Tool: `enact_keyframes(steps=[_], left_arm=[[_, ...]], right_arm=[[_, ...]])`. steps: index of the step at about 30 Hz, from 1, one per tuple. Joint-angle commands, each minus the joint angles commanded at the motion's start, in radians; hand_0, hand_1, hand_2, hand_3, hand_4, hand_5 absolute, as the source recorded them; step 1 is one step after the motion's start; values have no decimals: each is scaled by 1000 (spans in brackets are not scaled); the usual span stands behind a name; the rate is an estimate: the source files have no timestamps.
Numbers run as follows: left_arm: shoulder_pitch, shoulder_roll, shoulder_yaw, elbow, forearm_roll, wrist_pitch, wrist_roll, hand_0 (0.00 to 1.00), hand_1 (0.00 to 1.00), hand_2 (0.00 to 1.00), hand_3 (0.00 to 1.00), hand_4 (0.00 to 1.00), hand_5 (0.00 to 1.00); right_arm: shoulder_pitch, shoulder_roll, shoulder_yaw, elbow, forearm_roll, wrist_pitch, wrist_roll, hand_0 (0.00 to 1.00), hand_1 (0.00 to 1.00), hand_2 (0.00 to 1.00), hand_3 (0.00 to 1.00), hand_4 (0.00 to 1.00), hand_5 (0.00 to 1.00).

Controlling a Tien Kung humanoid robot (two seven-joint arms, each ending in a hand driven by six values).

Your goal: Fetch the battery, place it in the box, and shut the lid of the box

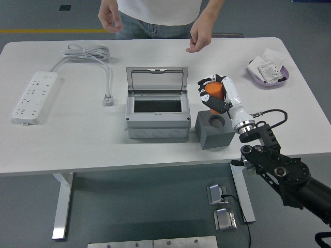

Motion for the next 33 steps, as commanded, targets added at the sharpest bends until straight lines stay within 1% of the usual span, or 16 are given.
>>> enact_keyframes(steps=[3, 7, 10, 11, 14, 17, 21, 28, 31, 33], left_arm=[[0, 0, -17, 0, 17, 1, 5, 633, 694, 616, 618, 685, 108], [-1, 1, -59, 0, 60, 1, 21, 635, 695, 617, 618, 684, 110], [-1, 4, -89, 0, 91, 2, 33, 635, 695, 617, 618, 684, 110], [-1, 4, -96, 0, 98, 2, 36, 636, 695, 618, 620, 683, 111], [-2, 7, -115, -1, 119, 2, 44, 636, 695, 618, 620, 683, 111], [-2, 9, -125, -1, 131, 2, 48, 635, 696, 621, 620, 681, 112], [-3, 10, -131, -2, 141, 2, 51, 635, 696, 621, 620, 681, 112], [-8, 11, -141, -2, 158, 1, 54, 636, 696, 621, 620, 680, 111], [-12, 10, -138, -2, 159, 0, 53, 637, 696, 622, 620, 679, 112], [-14, 9, -135, -2, 159, 0, 53, 637, 696, 622, 620, 679, 112]], right_arm=[[45, 2, -40, 22, -74, 20, -61, 265, 266, 445, 444, 2, 2], [117, 27, -110, 33, -184, 57, -150, 261, 263, 442, 444, 2, 2], [166, 57, -163, 21, -267, 84, -215, 261, 263, 442, 444, 2, 2], [178, 65, -175, 15, -290, 90, -233, 245, 248, 441, 445, 2, 2], [217, 89, -215, -10, -359, 107, -269, 245, 248, 441, 445, 2, 2], [250, 102, -248, -35, -406, 117, -285, 241, 246, 438, 442, 2, 2], [294, 114, -296, -69, -426, 129, -297, 241, 246, 438, 442, 2, 2], [341, 147, -366, -134, -398, 136, -295, 240, 246, 437, 440, 2, 2], [349, 159, -377, -164, -366, 155, -282, 250, 246, 436, 437, 2, 2], [353, 166, -376, -184, -359, 178, -282, 250, 246, 436, 437, 2, 2]])
